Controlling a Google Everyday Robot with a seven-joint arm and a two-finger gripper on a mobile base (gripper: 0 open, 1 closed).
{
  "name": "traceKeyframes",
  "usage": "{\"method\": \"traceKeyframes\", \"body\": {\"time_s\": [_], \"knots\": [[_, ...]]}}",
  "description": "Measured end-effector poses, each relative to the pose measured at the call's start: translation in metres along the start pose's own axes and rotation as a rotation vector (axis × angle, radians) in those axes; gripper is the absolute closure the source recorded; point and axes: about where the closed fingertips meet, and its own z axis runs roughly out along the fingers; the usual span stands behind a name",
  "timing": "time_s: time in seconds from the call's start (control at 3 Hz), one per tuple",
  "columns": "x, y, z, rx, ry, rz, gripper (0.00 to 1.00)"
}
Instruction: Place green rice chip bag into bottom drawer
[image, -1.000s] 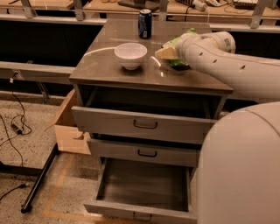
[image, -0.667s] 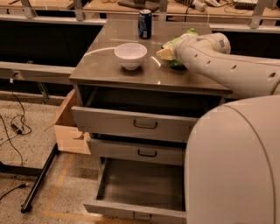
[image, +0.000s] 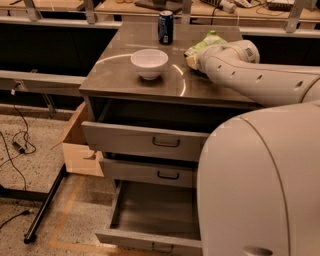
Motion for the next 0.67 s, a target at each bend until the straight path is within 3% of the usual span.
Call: {"method": "traceKeyframes", "body": {"time_s": [0.33, 0.67], "knots": [[0.001, -0.002, -0.001, 0.006, -0.005, -0.007, 0.95], [-0.006, -0.015, -0.02, 0.009, -0.038, 0.0, 1.0]]}}
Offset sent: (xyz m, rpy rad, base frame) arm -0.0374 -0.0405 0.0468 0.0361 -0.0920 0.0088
